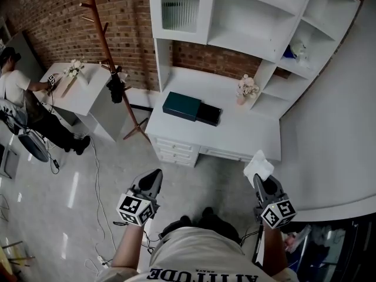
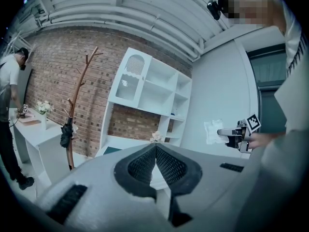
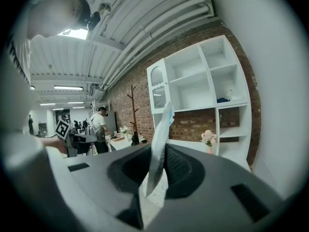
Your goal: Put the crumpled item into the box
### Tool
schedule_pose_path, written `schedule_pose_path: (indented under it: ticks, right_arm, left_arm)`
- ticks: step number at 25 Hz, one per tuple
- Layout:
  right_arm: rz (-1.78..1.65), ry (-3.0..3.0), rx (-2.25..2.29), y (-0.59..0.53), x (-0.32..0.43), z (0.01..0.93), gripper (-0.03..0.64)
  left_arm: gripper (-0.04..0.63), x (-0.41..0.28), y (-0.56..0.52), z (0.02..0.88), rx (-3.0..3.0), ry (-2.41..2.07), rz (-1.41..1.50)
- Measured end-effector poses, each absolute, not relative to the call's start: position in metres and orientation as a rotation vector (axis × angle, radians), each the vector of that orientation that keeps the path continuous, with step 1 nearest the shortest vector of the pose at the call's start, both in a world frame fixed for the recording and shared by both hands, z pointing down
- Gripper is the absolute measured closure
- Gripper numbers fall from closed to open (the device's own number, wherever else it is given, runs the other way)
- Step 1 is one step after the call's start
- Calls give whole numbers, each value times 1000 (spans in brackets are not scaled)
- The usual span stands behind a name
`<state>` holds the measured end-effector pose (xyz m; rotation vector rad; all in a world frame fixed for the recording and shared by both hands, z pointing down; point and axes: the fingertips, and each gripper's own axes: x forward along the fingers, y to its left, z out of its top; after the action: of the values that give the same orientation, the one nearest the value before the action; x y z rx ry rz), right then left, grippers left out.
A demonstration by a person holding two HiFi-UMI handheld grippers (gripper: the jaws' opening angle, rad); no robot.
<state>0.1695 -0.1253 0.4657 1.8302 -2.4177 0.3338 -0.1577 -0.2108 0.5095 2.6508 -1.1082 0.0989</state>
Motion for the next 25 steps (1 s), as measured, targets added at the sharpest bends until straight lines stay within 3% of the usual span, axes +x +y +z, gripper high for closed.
schedule_pose_path:
  ticks: [12,25]
  right_arm:
    - [396,-2454,1783,-191,187,490,541]
    - [458,-2536,1575,-323,238,507,541]
  left_arm:
    - [570,-151,-255,521,2618,-1184,116]
    - [571,-90,-340,517,2579,-1269,131]
